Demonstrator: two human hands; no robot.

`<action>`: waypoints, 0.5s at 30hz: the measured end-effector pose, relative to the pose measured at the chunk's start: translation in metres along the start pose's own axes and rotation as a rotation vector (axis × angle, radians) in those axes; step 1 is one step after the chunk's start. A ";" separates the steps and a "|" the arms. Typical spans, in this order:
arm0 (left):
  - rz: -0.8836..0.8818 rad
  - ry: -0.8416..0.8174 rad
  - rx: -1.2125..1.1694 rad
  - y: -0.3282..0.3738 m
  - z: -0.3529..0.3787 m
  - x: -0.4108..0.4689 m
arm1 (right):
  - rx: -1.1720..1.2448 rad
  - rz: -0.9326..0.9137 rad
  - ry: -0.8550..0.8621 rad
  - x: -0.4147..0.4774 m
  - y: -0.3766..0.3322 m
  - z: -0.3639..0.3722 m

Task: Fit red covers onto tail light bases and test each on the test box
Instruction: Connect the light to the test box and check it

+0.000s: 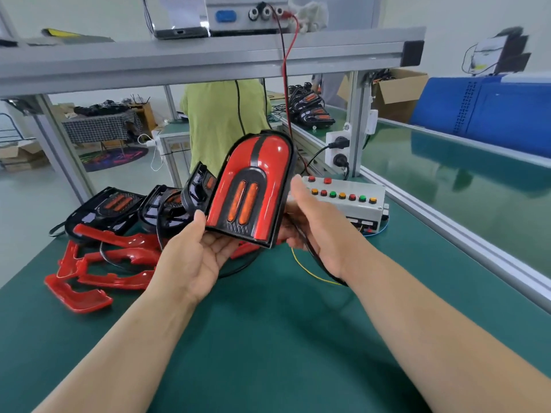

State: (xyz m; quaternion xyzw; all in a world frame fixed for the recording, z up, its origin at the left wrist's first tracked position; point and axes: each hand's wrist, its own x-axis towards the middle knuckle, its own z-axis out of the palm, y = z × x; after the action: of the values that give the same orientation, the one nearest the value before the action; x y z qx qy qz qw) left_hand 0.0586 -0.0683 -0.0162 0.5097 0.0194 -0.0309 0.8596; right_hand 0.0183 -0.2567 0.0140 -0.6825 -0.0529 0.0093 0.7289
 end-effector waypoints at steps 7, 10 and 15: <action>0.022 -0.142 0.040 -0.006 0.019 -0.013 | -0.121 -0.049 0.164 -0.009 -0.011 0.000; -0.010 -0.205 0.083 0.000 0.016 -0.016 | -0.083 0.036 0.138 -0.019 -0.030 -0.016; -0.152 -0.247 0.351 -0.006 0.012 -0.018 | 0.143 0.082 0.024 -0.032 -0.058 -0.045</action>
State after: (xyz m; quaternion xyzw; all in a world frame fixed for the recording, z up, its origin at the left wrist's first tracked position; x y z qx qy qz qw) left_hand 0.0404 -0.0810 -0.0143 0.6410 -0.0533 -0.1605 0.7487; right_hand -0.0125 -0.3078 0.0668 -0.6304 -0.0154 0.0347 0.7754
